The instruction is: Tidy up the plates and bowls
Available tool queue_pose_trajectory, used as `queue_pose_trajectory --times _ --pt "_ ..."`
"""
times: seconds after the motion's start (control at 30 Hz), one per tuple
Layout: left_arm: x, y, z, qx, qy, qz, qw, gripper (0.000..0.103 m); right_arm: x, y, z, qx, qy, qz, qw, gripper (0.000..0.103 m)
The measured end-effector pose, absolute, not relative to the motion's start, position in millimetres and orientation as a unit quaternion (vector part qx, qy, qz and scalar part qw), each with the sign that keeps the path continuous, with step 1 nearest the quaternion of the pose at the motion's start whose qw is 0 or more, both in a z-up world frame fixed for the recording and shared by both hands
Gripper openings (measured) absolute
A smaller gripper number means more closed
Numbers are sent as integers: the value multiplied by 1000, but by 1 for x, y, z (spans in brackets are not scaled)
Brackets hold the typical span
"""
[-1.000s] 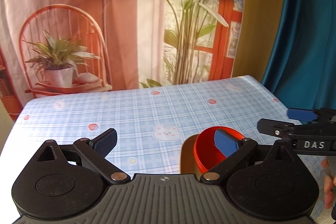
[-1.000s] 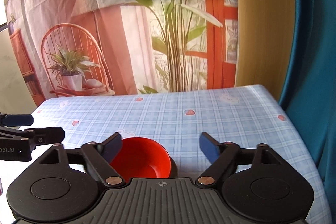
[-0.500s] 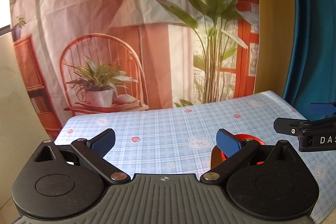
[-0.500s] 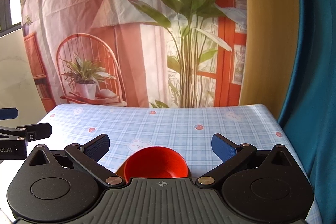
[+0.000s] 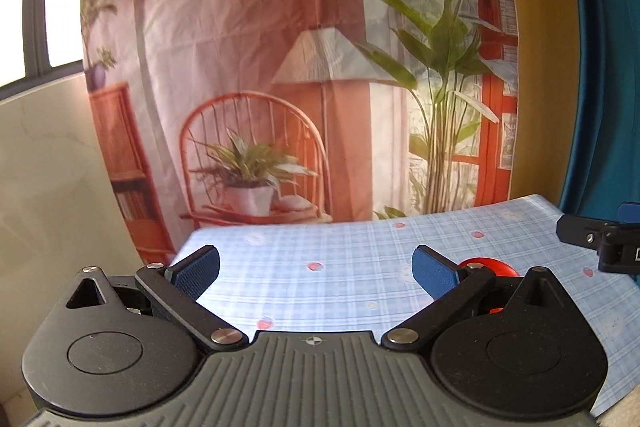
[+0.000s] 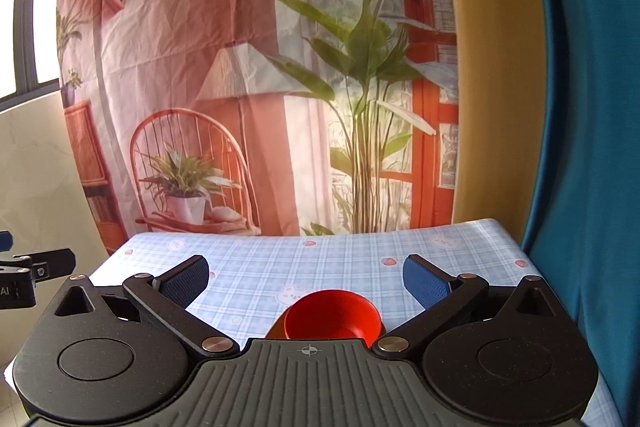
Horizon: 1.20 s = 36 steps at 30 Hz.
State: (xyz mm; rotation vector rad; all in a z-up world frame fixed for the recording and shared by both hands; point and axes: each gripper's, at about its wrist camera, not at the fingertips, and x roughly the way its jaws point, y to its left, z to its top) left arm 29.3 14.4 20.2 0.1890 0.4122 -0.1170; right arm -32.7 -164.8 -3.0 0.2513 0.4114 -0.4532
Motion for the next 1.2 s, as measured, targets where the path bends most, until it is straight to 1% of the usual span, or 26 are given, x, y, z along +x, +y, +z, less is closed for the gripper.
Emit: queue_pose_trajectory --times 0.27,0.73,1.2 --pt "-5 31 36 75 185 -65 978 103 -65 -145 8 128 188 -226 947 103" --pt "-3 31 26 57 205 -75 974 103 -72 -144 5 125 198 -235 943 103" --pt "-5 34 24 55 208 -86 973 103 -71 -141 2 117 203 -234 944 103"
